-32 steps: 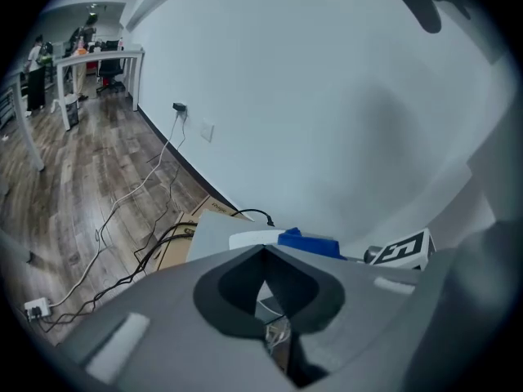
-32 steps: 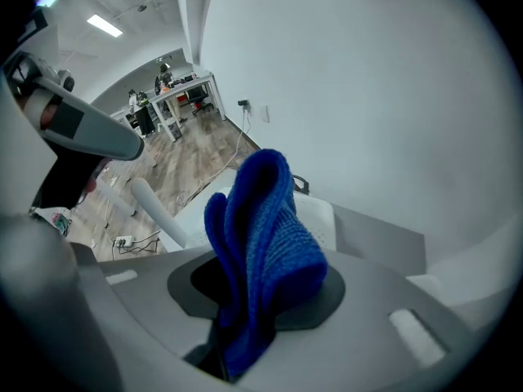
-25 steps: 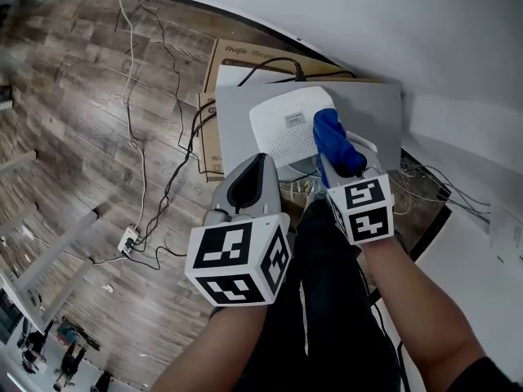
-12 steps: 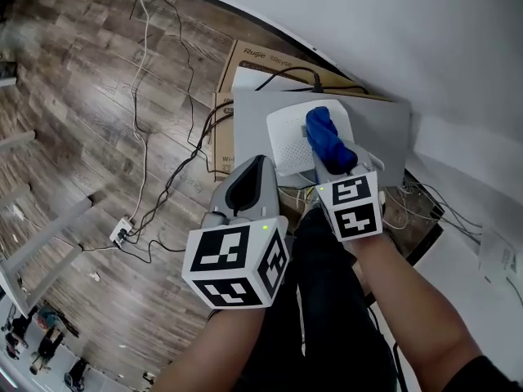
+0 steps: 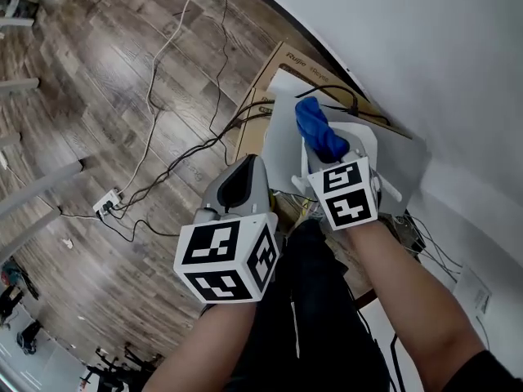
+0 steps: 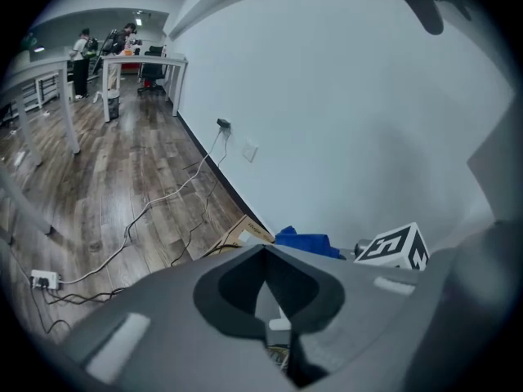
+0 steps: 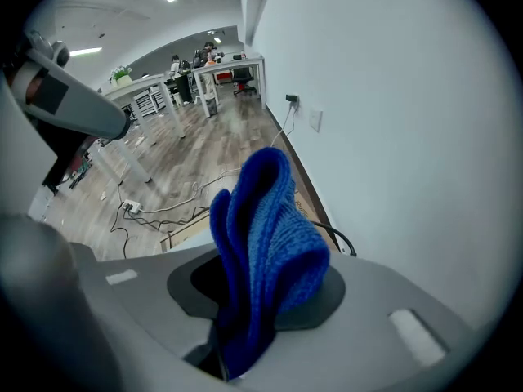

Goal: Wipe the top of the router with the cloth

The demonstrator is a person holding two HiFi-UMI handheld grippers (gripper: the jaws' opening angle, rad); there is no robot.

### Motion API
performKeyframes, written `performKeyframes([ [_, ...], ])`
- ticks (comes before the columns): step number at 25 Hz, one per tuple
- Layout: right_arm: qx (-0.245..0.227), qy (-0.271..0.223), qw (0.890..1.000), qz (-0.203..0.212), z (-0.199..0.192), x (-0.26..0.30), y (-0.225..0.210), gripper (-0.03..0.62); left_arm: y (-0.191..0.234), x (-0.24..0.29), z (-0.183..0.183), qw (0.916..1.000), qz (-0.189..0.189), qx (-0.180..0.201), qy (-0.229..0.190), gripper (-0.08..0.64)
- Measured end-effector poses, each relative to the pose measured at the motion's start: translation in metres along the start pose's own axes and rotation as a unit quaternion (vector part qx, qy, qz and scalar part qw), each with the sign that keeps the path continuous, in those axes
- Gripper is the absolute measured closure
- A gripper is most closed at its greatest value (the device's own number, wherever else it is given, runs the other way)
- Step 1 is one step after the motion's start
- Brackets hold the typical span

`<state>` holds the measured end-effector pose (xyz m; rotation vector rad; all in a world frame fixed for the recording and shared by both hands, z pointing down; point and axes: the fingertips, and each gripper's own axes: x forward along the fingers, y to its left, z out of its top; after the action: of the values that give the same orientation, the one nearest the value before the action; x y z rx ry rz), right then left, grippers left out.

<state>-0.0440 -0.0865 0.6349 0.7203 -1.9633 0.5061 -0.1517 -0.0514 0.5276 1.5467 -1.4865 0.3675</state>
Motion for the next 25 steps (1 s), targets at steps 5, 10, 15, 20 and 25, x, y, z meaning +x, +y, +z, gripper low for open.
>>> performKeyframes([
  [5, -0.021, 0.001, 1.000, 0.006, 0.007, 0.010, 0.001, 0.449, 0.012, 0.002, -0.003, 0.9999, 0.007, -0.013, -0.006, 0.558],
  [10, 0.008, -0.002, 1.000, -0.006, -0.001, 0.006, -0.017, 0.449, -0.002, 0.019, -0.008, 1.0000, -0.002, -0.002, 0.008, 0.558],
  [15, 0.108, -0.009, 0.992, -0.059, -0.023, -0.008, -0.056, 0.449, -0.040, 0.039, -0.010, 0.9972, -0.038, 0.049, 0.041, 0.558],
  [20, 0.192, -0.022, 0.976, -0.104, -0.034, -0.010, -0.094, 0.449, -0.087, 0.062, -0.016, 0.9906, -0.070, 0.096, 0.068, 0.558],
  [25, 0.212, -0.018, 0.965, -0.152, -0.053, -0.022, -0.115, 0.449, -0.122, 0.065, -0.028, 0.9842, -0.090, 0.128, 0.082, 0.558],
])
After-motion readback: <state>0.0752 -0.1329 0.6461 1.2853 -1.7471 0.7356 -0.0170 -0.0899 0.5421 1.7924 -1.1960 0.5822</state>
